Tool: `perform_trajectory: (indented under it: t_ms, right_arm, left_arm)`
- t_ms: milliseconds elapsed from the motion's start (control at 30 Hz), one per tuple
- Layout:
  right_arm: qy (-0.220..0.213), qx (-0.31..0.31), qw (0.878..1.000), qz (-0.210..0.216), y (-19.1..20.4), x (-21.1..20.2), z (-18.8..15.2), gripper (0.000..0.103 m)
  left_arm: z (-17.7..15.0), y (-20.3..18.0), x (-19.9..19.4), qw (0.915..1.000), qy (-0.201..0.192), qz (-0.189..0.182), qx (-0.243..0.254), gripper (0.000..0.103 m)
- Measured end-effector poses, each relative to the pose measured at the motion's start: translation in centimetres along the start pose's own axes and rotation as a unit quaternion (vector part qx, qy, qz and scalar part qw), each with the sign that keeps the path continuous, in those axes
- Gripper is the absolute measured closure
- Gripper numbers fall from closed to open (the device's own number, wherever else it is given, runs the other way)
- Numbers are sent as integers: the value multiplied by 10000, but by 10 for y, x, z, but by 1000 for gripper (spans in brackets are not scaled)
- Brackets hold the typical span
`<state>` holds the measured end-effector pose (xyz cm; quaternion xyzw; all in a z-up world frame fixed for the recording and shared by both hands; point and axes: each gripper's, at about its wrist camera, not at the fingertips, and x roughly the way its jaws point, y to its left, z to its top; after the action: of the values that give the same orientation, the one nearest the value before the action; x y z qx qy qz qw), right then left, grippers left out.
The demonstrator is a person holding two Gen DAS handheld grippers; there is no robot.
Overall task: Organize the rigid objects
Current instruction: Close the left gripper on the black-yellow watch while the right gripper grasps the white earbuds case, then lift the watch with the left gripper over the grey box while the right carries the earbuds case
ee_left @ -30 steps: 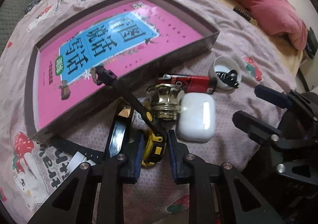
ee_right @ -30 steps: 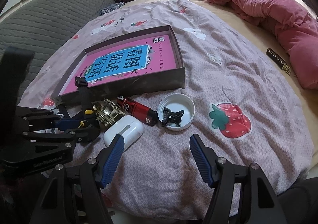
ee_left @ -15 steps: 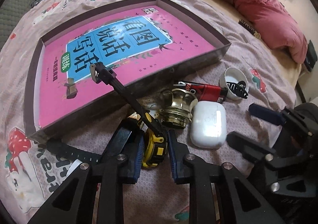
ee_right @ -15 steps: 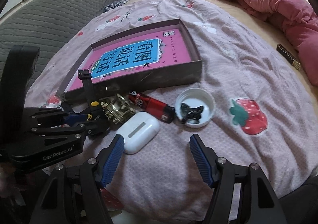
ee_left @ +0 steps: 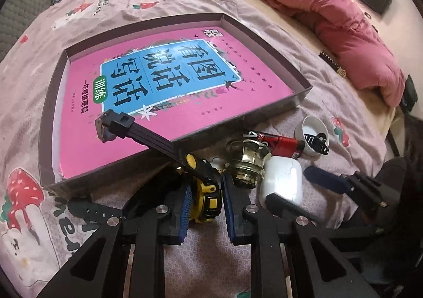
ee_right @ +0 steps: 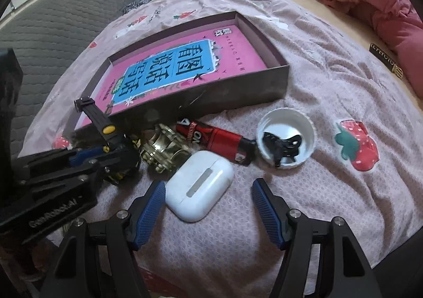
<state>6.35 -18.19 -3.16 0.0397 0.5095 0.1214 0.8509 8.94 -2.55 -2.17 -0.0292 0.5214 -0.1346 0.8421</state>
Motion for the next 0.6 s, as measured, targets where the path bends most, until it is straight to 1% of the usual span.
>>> perform_trajectory:
  t_ms: [167, 233, 300, 367, 467, 600]
  right_arm:
    - [1, -22, 9994, -344, 17, 12, 4, 35]
    - [46, -27, 9983, -588, 21, 17, 6, 35]
    - [58, -74, 9973, -728, 24, 19, 5, 37]
    - [22, -109, 9971, -759, 22, 17, 3, 44]
    - [48, -42, 9982, -598, 14, 15, 3, 45]
    - [64, -151, 9984, -541, 11, 10, 3, 45]
  left_arm:
    - [2, 3, -2, 9999, -34, -114, -68, 81]
    - [2, 6, -4, 9997, -62, -189, -139, 81]
    - [2, 10, -5, 9993, -97, -272, -238, 81]
    - [2, 13, -7, 9987, -146, -352, -333, 81]
    - [1, 15, -8, 9979, -186, -438, -444, 81]
    - [2, 11, -11, 9975, -267, -471, -448, 82]
